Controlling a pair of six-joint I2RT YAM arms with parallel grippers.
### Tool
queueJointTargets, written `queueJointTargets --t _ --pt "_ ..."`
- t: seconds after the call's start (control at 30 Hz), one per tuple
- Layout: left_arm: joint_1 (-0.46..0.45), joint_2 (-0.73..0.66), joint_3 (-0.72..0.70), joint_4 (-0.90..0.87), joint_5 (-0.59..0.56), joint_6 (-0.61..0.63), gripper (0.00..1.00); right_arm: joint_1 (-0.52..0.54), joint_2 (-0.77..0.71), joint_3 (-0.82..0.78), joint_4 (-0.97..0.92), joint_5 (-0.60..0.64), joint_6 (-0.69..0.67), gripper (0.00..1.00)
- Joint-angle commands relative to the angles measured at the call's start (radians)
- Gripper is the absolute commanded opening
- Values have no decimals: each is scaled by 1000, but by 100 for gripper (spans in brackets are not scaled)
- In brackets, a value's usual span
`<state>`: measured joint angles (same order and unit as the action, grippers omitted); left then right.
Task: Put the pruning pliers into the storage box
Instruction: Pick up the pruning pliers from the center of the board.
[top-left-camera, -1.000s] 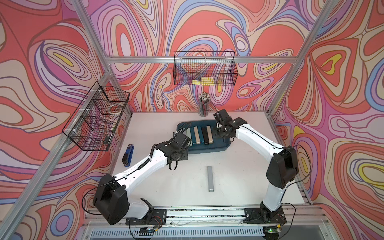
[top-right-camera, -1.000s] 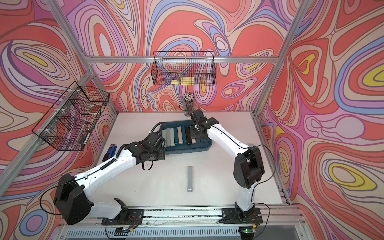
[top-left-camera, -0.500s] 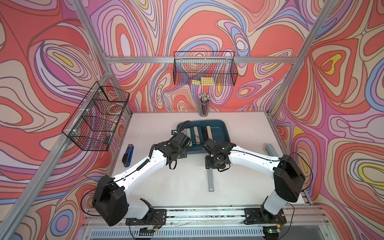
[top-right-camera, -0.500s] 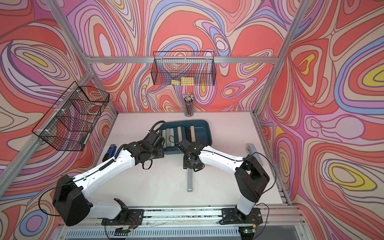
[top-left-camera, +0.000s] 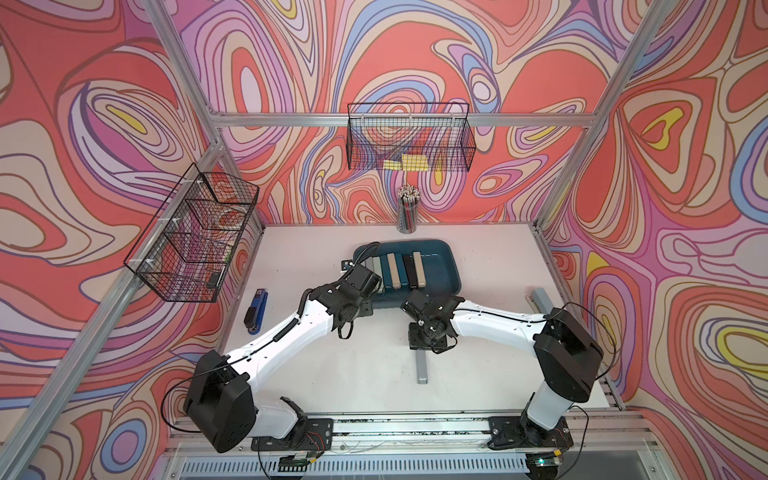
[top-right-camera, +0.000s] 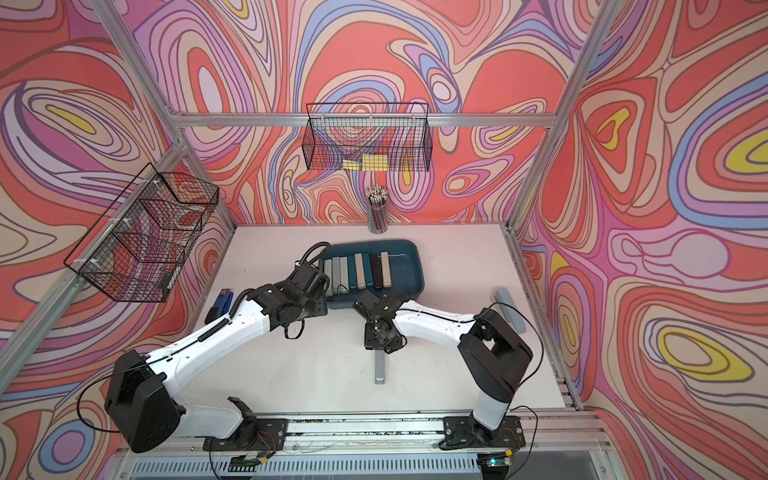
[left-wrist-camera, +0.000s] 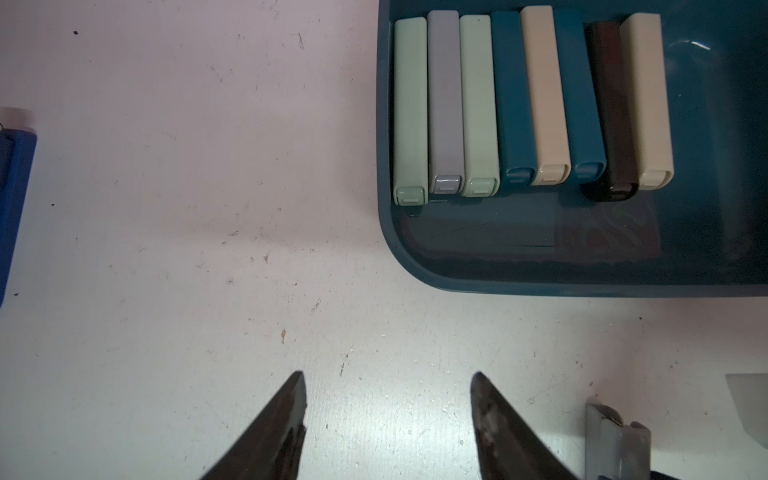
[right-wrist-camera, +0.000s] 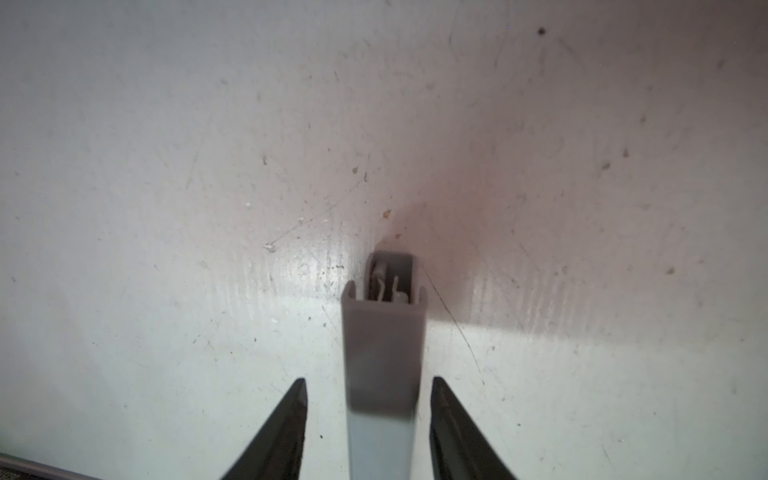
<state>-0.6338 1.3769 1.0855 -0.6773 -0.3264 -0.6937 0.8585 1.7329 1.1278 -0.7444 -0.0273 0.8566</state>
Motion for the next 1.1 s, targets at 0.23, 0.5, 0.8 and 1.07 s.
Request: queueJointTargets --t 0.23,0.5,0.8,1.07 --pt "6 5 7 -1 -11 -29 64 2 78 -5 33 -40 -8 36" --pt "6 10 2 7 -5 -33 64 3 53 36 -39 3 -37 25" --pt "6 -10 -7 -7 9 -51 64 -1 -11 231 -238 128 -166 23" --pt "6 -75 -42 -22 9 -75 64 -113 31 485 -302 195 -351 24"
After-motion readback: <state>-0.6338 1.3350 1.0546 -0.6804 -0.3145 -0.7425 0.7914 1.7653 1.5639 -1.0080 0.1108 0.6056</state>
